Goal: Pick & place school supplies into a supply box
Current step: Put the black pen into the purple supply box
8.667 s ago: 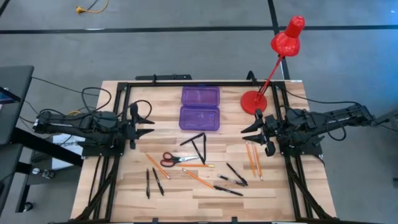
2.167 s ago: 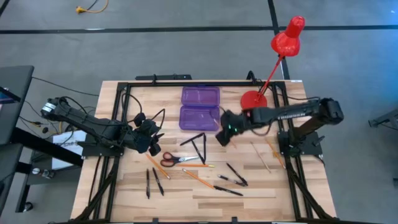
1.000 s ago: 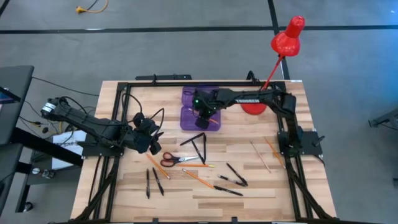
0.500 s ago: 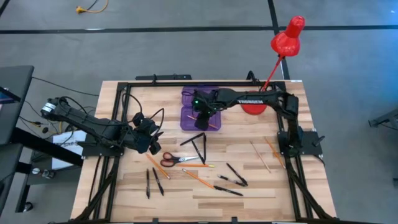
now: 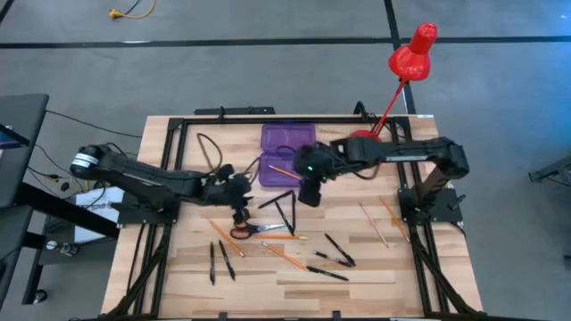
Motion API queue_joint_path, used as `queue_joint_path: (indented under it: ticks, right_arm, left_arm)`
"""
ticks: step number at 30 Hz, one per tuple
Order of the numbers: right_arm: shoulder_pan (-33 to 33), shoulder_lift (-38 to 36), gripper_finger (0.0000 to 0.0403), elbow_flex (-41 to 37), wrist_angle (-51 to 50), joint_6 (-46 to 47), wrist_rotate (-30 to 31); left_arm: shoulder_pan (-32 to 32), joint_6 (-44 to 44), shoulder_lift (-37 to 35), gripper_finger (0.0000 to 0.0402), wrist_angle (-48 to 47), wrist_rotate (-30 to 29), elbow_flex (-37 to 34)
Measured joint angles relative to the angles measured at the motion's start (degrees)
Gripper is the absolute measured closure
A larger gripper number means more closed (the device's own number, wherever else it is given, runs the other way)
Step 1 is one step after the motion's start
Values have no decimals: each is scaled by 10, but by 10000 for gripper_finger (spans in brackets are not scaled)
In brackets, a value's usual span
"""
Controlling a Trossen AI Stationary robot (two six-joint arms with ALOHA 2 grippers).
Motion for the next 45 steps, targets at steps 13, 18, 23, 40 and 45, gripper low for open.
queue_joint_path:
  ticks: [13,18,23,40,45]
  right_arm:
    - [95,-60,274,0,-109,127,109]
    - [115,-70,274,0,-118,156,144]
    - [123,-76,274,0,-117,158,163]
    - [115,-78,274,0,-121,158,175]
    - [115,-78,274,0,-121,158,175]
  left_arm:
    - [47,100,161,274,116,123,5]
    - [46,87,189,274,118,114,6]
    - [47,64,188,274,118,68,6]
    - [42,47,242,274,141,66,6]
    - [43,54,242,296,140,65,6]
